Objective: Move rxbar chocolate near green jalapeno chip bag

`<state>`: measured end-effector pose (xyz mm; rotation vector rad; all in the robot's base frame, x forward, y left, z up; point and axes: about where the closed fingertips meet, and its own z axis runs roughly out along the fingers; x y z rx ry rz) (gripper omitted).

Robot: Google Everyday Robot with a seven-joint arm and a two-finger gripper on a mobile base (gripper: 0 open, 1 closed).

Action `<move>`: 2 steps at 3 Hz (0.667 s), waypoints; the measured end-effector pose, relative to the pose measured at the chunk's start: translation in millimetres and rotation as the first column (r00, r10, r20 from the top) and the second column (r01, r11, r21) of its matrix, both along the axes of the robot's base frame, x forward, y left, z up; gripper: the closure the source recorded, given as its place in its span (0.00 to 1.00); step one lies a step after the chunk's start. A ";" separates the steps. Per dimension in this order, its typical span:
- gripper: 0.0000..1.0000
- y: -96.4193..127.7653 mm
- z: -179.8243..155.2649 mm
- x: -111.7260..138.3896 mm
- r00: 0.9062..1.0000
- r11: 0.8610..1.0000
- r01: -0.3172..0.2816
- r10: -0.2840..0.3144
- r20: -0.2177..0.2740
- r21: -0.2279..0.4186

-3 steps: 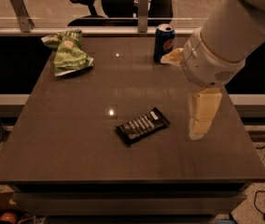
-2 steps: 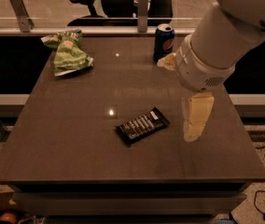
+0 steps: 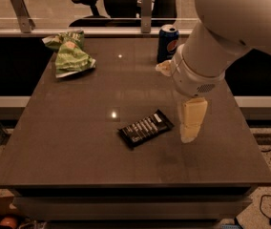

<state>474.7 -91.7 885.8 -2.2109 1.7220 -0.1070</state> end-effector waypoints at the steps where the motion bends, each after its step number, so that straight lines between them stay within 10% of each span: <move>1: 0.00 10.5 -13.1 1.3 0.999 0.997 -0.051 0.051 -0.012 -0.054; 2: 0.00 18.1 -25.8 -3.4 0.995 0.988 -0.098 0.093 -0.042 -0.120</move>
Offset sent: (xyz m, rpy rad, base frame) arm -0.0091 0.0259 -0.0442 -0.2186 0.0787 0.1554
